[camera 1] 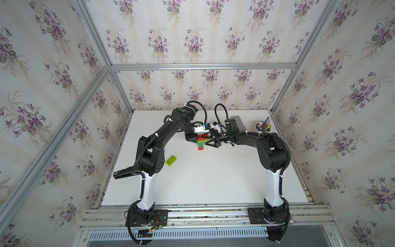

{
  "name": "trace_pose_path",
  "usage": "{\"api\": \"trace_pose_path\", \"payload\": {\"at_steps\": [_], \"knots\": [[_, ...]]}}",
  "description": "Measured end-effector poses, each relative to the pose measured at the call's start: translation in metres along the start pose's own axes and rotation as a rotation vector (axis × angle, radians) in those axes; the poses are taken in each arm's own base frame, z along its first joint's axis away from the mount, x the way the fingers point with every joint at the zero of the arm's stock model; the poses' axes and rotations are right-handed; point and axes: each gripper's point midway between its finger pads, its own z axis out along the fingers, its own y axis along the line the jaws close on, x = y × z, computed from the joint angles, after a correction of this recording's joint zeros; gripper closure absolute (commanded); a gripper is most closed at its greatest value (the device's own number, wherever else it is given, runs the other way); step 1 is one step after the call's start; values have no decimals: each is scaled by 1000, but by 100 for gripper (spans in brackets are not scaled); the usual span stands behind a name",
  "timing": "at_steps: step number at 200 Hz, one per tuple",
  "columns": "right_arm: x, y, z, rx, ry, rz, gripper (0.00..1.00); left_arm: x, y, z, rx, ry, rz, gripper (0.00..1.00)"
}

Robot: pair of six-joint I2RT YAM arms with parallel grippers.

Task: Assemble a spoon with lego
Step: Assemble the lego brick with the lego brick.

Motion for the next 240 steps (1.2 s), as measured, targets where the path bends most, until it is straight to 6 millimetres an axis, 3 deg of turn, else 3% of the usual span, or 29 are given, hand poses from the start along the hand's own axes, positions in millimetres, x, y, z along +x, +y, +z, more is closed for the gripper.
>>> {"api": "trace_pose_path", "payload": {"at_steps": [187, 240], "knots": [[-1, 1, 0, -14, 32, -16, 2, -1, 0, 4, 11, 12, 40, 72], [-2, 1, -1, -5, 54, -18, 2, -2, 1, 7, 16, 19, 55, 66]]}}
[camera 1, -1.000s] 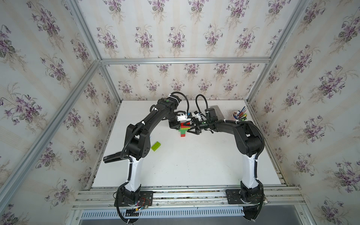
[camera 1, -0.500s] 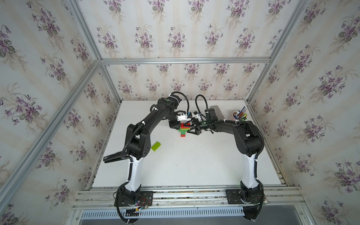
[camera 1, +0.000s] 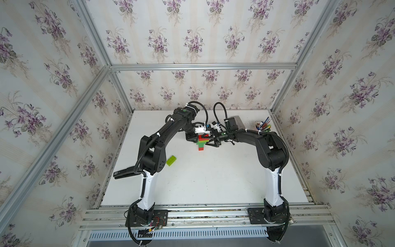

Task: Assemble a spoon with lego
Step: Assemble the lego brick with the lego brick.

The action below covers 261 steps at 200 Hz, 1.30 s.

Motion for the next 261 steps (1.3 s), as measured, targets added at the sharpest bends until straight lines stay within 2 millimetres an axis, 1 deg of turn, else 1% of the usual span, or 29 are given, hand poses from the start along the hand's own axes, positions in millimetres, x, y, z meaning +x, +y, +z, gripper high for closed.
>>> {"api": "trace_pose_path", "payload": {"at_steps": [19, 35, 46, 66, 111, 135, 137, 140, 181, 220, 261], "knots": [[1, -1, -1, 1, 3, -1, 2, -1, 0, 0, -2, 5, 3, 62], [1, -1, -1, 2, 3, -2, 2, -1, 0, 1, -6, 12, 6, 57], [2, -1, 0, 2, 6, 8, 2, -4, -4, 6, 10, 7, 11, 54], [2, -1, 0, -1, 6, 3, 2, -2, -6, 6, 11, 21, 12, 51], [5, -2, -4, -18, 4, 10, 2, -12, -1, -14, -35, -12, 26, 46], [3, -2, -5, -14, -6, 6, 1, -14, 0, -17, -44, -17, 28, 46], [3, -2, -5, -13, -6, 6, 1, -14, 0, -18, -45, -17, 28, 43], [3, -2, -5, -13, -6, 7, 1, -14, 0, -18, -46, -18, 28, 42], [1, 0, -6, -7, -19, 20, 0, -16, 1, -28, -64, -31, 24, 37], [-3, 3, -9, 9, -42, 37, 0, -16, 1, -39, -81, -47, 14, 34], [-5, 8, -11, 9, -54, 54, 0, -16, 2, -42, -84, -54, 4, 32]]}}
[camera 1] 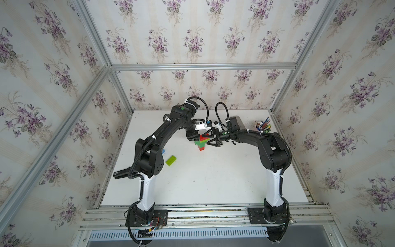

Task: Assemble a spoon with lego
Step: Assemble the lego brick with the lego brick, then adjust the lego brick at the center of the board.

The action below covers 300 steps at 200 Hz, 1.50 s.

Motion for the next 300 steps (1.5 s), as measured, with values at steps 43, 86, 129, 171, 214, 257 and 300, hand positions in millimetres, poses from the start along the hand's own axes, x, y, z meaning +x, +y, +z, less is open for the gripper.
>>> {"api": "trace_pose_path", "payload": {"at_steps": [43, 86, 129, 171, 214, 257, 300], "knots": [[0, 6, 1, -5, 1, -7, 0, 3, 1, 0, 1, 2, -17, 31], [0, 8, 0, 4, -6, -9, 0, 5, -1, -11, -13, -7, -36, 29], [-3, 17, -11, 8, -39, -33, 0, 15, -12, -35, -36, -28, -102, 27], [3, 28, -32, 15, -82, -72, 0, 50, -36, -46, -51, 14, -271, 26], [-16, 37, -45, 48, -152, -123, 0, 94, -70, -46, -61, 51, -490, 24], [-52, 55, -51, 59, -223, -199, 0, 81, -84, -29, -127, -14, -560, 16], [-62, 47, -70, 82, -275, -163, 0, 44, -59, -1, -189, -70, -589, 11]]}}
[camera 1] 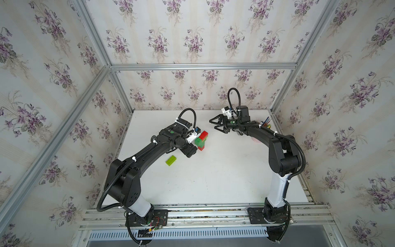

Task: Assemble a spoon with lego
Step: Adjust the lego brick at the center of the board.

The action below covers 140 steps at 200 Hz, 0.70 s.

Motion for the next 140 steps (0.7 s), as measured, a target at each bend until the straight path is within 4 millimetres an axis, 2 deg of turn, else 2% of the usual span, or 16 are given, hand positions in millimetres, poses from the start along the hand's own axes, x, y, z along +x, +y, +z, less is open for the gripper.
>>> {"api": "trace_pose_path", "payload": {"at_steps": [31, 54, 87, 140], "knots": [[-2, -8, -17, 28, -27, 19, 0, -24, 8, 15, -28, -36, -22, 10], [-5, -12, -27, 40, -43, 17, 0, -35, 13, 22, -42, -51, -29, 10], [-4, -15, -31, 49, -42, 15, 0, -40, 19, 28, -69, -53, -35, 10], [-5, -16, -33, 51, -46, 13, 0, -37, 33, 28, -142, -35, -37, 10]]}}
